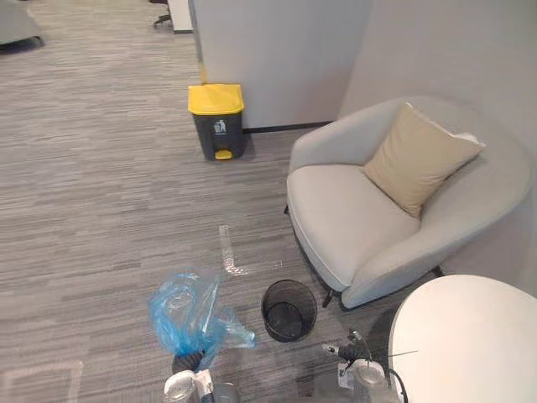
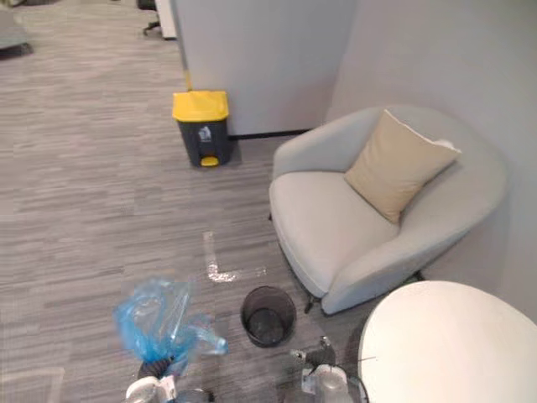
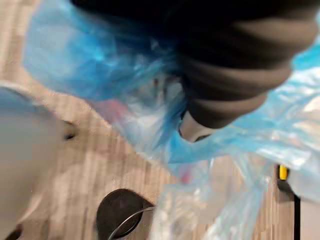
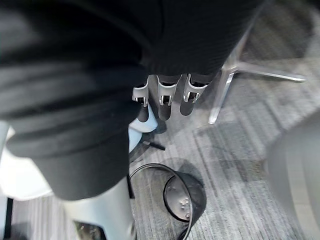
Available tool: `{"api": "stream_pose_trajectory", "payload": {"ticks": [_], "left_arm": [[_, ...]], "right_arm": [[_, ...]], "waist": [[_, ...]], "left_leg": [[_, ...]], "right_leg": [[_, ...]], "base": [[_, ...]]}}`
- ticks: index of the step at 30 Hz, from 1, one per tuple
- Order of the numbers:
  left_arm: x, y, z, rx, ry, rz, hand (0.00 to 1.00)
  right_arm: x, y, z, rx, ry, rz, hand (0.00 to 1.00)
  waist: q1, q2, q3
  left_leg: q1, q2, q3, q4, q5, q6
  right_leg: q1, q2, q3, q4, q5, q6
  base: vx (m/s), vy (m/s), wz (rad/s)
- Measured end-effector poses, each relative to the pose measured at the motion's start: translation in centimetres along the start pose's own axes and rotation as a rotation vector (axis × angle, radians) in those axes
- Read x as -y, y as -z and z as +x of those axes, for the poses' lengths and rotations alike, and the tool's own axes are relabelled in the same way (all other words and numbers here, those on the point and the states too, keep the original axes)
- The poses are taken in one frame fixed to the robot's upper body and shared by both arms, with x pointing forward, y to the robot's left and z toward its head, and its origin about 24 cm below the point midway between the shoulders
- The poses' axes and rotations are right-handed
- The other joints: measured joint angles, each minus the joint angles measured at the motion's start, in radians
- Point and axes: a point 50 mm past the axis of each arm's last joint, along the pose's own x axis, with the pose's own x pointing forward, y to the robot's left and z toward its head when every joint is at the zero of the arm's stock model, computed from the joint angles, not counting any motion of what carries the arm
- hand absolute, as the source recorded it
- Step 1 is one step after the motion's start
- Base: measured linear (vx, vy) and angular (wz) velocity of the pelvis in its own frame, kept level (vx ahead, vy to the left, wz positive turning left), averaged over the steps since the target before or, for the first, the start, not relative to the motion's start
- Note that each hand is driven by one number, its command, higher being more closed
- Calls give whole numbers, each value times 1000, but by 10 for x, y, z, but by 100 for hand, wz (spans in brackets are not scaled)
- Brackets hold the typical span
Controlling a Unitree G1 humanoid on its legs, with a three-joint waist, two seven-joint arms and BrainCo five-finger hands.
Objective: Gather rubbish on tea table into small bin, then transfer packed bag to large trash can.
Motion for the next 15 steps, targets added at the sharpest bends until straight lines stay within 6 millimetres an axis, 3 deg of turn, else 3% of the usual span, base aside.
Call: {"api": "stream_pose_trajectory", "payload": {"ticks": [3, 5, 6, 7, 8, 9, 11, 13, 14, 15], "left_arm": [[13, -5, 0, 15, 39, 0, 100], [16, -6, -1, 18, 51, 1, 100], [18, -8, 0, 24, 57, 1, 100], [22, -13, 0, 37, 70, -2, 100], [23, -14, 0, 41, 72, -4, 100], [25, -14, -1, 43, 78, -5, 100], [29, -18, -2, 62, 95, 6, 100], [31, -17, -2, 61, 104, 18, 100], [13, -14, 1, 50, 68, 65, 100], [13, -15, 1, 58, 75, 102, 100]], "right_arm": [[3, 3, -1, -13, 17, 17, 0], [-1, 6, -2, -23, 13, 26, 0], [-5, 5, -3, -20, 9, 36, 0], [-4, 1, -2, -12, 21, 45, 0], [-3, 0, -1, -10, 27, 48, 0], [0, 3, -2, -19, 47, 62, 0], [5, 7, -4, -23, 67, 74, 0], [8, 10, -5, -26, 81, 86, 0], [-4, 18, -9, -70, 55, 119, 0], [0, 21, -8, -82, 75, 130, 0]], "waist": [[-11, 23, 16], [-15, 11, 23], [-17, 4, 29], [-17, -4, 42], [-18, -9, 47], [-25, -23, 56], [-35, -29, 56], [-42, -12, 49], [-37, -43, 24], [-38, -40, 25]], "left_leg": [[-49, 0, -78, -35, 68, -23], [-48, 11, -86, -122, 148, -39], [-59, 17, -48, -105, 145, -32], [-84, 30, 16, -7, 89, 5], [-91, 33, 35, 39, 63, 17], [-89, 34, 79, 153, -8, 27], [-59, 52, 133, 228, -76, 27], [2, 82, 178, 216, -147, 6], [51, -21, 169, 16, -99, 11], [48, -49, 156, 13, -90, 24]], "right_leg": [[-14, 10, -81, -15, 15, -25], [-20, -1, -155, -41, 38, -63], [-26, -7, -179, -45, 44, -73], [-36, -18, -213, -40, 54, -86], [-37, -27, -228, -38, 57, -87], [-26, -60, -281, -36, 63, -80], [-21, -97, -343, -39, 74, -62], [-9, -109, -379, -54, 86, -41], [9, -143, -360, -129, 123, 10], [37, -146, -328, -183, 159, 22]], "base": [[-187, -144, 77], [-235, -110, 74], [-223, -34, 72], [-176, -11, 58], [-270, 17, 100], [-190, 31, 100], [-239, 129, 120], [-153, 306, 101], [-91, 489, 96], [-86, 475, 78]]}}
